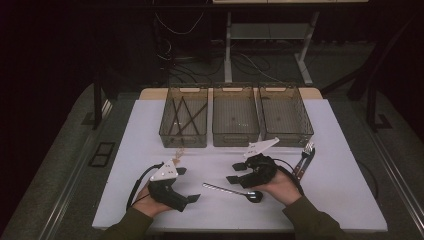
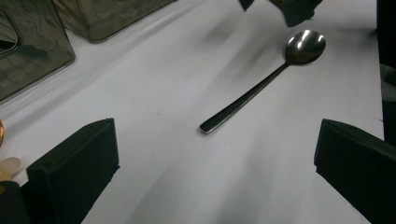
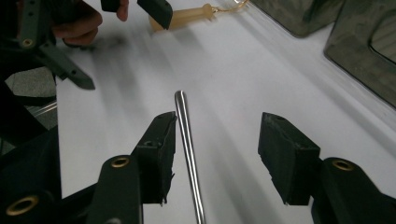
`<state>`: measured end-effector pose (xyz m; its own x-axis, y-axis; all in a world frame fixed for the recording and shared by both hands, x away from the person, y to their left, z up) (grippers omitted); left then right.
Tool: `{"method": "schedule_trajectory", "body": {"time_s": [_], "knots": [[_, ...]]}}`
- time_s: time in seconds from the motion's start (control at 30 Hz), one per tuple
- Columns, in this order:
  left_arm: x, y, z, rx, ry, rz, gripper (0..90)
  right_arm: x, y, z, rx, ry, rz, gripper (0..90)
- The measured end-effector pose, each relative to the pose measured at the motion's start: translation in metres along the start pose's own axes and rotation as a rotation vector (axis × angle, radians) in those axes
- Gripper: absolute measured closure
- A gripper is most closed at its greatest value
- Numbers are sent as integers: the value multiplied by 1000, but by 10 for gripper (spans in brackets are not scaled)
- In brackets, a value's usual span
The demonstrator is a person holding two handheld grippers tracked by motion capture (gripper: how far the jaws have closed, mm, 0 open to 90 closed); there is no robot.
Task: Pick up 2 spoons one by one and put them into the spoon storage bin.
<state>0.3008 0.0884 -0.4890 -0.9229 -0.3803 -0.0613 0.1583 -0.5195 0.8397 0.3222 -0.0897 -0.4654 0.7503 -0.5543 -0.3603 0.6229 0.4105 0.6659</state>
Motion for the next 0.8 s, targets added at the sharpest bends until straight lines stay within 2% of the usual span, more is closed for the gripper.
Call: {"method": "schedule_trajectory", "body": {"time_s": [0.13,0.27,0.43,0.57,0.8], "knots": [[0,-1,-1,-8,-1,0,0,4,-14,14,19,-27,-2,460],[2,0,-1,-7,-5,3,0,9,-31,27,17,-50,-6,460],[2,0,-1,-8,-8,-5,0,16,-48,37,5,-71,-35,460],[2,1,-2,-5,-7,-1,0,19,-56,40,-2,-79,-51,467],[3,1,-2,-3,-9,-2,0,20,-67,35,-39,-79,-61,495]]}}
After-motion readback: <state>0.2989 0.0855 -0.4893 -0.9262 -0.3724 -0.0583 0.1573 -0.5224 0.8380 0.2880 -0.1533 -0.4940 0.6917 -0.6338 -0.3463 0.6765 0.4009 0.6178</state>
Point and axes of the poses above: each handheld gripper's, and its own axes: z roughly backward along the jaws, y roughly out of its top, x roughly to its right, the point moved 9 cm from there along -z, roughly forward along the jaws, and after that the axes turned 12 degrees about -z, right-handed, at the moved point
